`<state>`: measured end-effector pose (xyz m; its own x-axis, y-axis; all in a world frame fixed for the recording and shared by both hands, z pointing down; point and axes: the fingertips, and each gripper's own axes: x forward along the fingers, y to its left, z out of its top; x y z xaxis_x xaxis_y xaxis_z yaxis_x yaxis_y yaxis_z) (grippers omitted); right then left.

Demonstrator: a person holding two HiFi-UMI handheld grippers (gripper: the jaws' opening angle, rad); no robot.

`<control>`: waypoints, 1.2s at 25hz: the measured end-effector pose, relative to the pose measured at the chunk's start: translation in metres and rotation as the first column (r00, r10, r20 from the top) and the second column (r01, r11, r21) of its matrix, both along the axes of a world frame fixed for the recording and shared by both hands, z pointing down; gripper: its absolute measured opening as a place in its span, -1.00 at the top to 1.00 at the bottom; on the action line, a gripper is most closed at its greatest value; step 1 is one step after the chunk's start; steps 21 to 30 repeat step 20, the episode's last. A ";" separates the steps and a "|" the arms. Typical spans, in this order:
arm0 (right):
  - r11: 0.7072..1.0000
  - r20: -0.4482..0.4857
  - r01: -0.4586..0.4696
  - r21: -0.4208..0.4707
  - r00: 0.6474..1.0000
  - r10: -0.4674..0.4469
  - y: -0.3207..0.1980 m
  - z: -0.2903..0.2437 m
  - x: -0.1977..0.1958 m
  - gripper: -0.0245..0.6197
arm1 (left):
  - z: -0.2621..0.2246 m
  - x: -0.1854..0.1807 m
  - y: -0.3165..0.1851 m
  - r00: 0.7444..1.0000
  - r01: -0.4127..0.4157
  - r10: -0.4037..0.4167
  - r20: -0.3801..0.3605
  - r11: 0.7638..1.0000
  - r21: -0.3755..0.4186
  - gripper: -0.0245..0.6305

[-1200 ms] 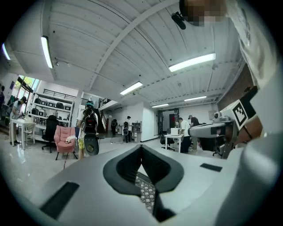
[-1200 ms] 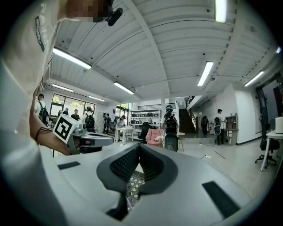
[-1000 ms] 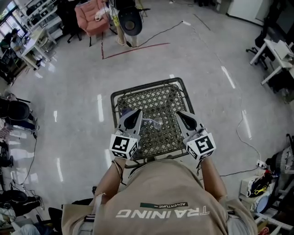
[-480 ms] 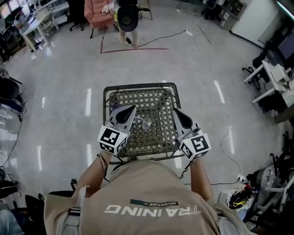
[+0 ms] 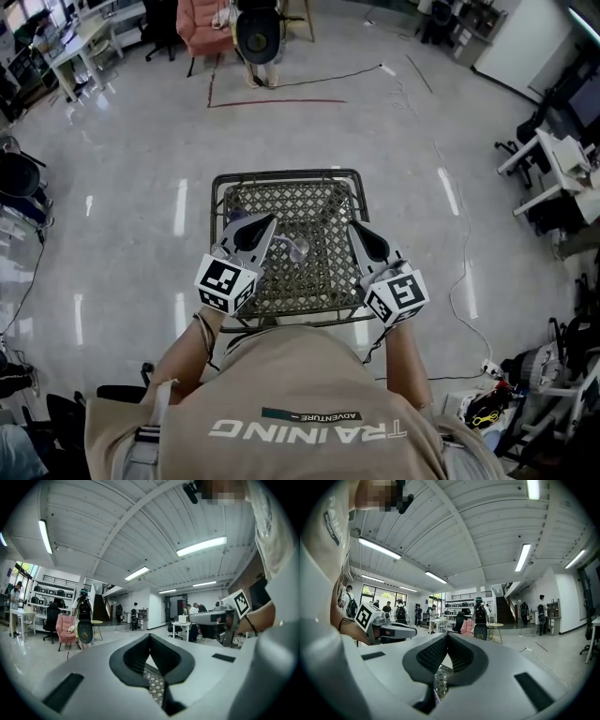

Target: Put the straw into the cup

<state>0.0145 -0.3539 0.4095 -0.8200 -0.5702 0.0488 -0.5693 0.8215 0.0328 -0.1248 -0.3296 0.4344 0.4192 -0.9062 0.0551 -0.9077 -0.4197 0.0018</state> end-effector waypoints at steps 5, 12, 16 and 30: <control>1.000 -0.006 0.010 0.003 1.000 -0.010 0.003 0.001 0.001 0.88 | -0.002 0.002 0.002 1.000 -0.003 0.003 -0.005 1.000 0.003 0.88; 1.000 -0.007 -0.003 0.017 1.000 0.003 0.000 0.005 0.007 0.88 | 0.003 -0.001 -0.002 1.000 0.007 -0.007 -0.013 1.000 0.003 0.88; 1.000 -0.010 -0.013 0.019 1.000 0.013 0.002 0.006 0.006 0.88 | 0.001 -0.006 -0.001 1.000 0.008 -0.008 -0.018 1.000 0.008 0.88; 0.999 -0.003 -0.026 0.023 1.000 0.026 0.003 0.005 0.009 0.88 | -0.001 -0.004 -0.002 1.000 0.002 -0.002 -0.016 1.000 0.016 0.88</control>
